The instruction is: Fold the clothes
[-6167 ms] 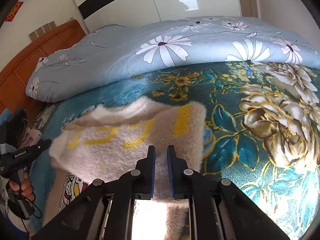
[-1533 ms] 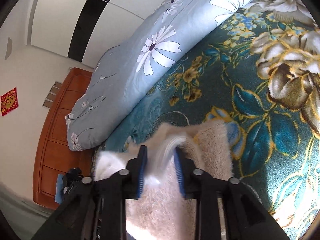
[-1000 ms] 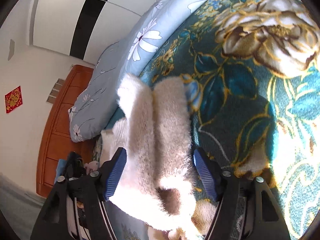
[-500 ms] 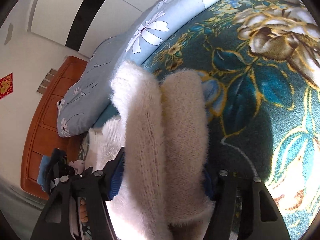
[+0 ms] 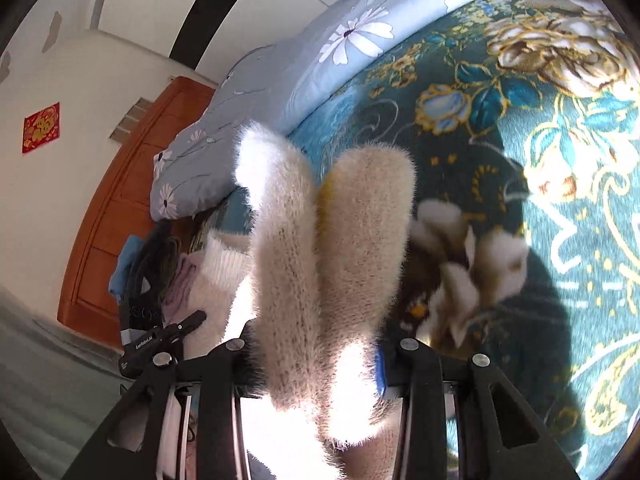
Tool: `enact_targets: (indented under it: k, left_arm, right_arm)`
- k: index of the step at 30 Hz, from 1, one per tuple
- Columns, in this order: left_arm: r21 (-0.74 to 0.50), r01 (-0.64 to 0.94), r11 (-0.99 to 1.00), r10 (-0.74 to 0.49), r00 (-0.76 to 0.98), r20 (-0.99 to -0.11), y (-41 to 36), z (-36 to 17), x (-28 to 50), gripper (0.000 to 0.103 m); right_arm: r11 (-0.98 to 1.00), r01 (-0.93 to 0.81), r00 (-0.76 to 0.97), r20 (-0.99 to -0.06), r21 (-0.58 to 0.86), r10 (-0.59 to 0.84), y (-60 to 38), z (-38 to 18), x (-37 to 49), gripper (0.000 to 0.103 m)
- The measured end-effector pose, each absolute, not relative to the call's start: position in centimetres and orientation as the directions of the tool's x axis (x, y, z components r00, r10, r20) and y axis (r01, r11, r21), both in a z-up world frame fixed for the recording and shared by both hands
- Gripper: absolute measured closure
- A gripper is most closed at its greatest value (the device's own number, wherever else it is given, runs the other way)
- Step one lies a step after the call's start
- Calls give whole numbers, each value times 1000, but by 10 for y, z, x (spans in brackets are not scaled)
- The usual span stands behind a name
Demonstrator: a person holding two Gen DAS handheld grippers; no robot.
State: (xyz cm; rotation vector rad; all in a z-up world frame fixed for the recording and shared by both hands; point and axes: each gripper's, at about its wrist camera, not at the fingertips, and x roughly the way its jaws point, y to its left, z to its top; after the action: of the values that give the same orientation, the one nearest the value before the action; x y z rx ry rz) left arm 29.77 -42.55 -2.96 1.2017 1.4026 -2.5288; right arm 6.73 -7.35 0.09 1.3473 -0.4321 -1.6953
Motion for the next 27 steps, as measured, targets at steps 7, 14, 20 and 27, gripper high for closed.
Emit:
enact_targets:
  k: [7, 14, 20, 27]
  left_arm:
    - [-732, 355, -582, 357, -697, -622, -430, -60, 305, 41]
    - [-703, 357, -615, 312, -708, -633, -421, -55, 295, 52]
    - [-675, 353, -648, 283, -712, -643, -412, -18, 300, 66]
    - [-617, 231, -752, 260, -757, -600, -401, 75, 333, 66]
  right_arm:
    - [-569, 402, -27, -612, 717, -790, -67, -32, 75, 54]
    - [-566, 344, -35, -592, 750, -805, -70, -49, 67, 51]
    - [-568, 359, -56, -590, 741, -805, -65, -19, 79, 63]
    - [-487, 434, -77, -508, 758, -858, -56, 50, 107, 63]
